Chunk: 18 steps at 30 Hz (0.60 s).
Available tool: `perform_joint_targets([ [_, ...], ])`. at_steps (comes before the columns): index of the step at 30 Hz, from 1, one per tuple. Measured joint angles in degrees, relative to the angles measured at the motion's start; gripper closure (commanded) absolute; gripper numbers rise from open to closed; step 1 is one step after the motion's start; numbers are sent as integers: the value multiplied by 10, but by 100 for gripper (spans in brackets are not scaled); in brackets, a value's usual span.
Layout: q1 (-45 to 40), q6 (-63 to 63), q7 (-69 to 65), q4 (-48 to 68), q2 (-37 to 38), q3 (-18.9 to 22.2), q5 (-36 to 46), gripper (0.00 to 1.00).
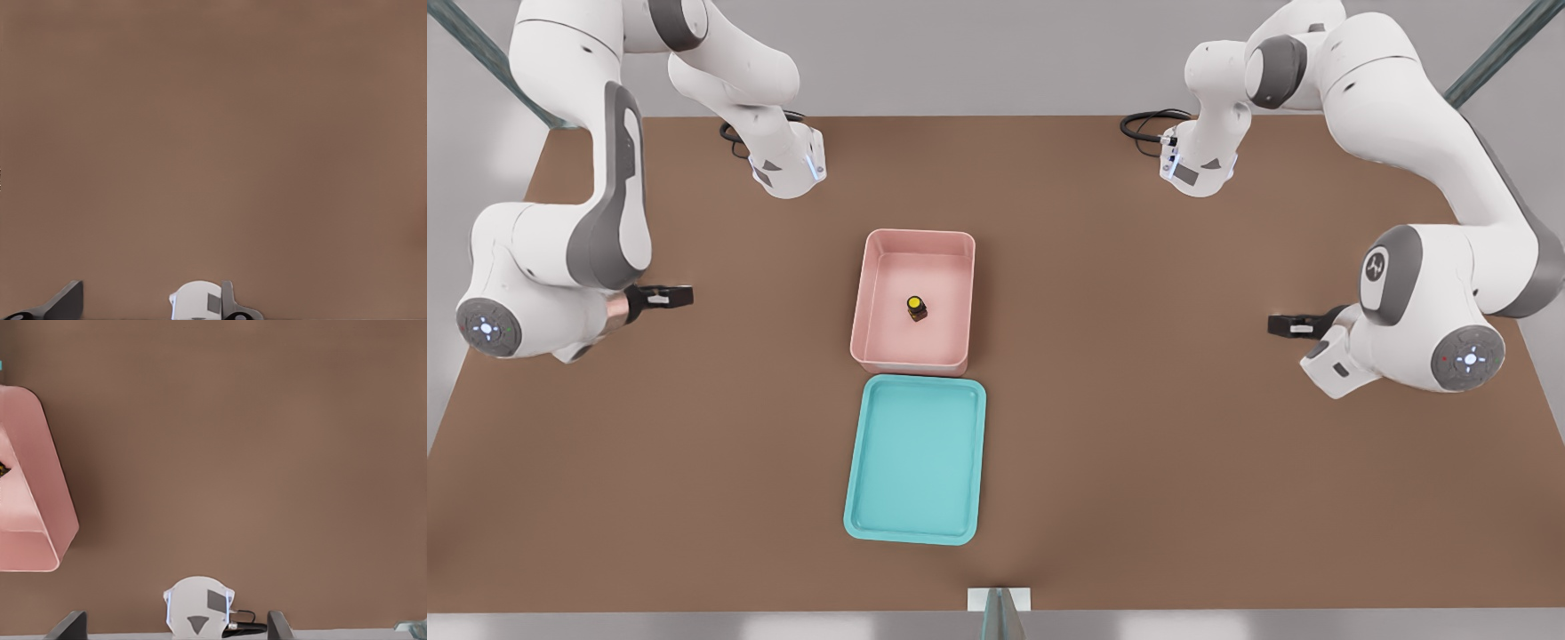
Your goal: The left arm remains still, and the right arm places the button from the box into the tray
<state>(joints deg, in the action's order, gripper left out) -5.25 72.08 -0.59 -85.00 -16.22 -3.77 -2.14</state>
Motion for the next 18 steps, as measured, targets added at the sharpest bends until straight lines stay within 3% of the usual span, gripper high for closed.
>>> perform_joint_targets([
  [3, 12, 69, 0, -1, 0, 0, 1, 0],
  [7, 122, 138, 33, -17, -6, -2, 28, 0],
  [12, 211, 306, 117, -246, 58, -4, 43, 0],
  [18, 305, 491, 254, -386, 73, -8, 44, 0],
])
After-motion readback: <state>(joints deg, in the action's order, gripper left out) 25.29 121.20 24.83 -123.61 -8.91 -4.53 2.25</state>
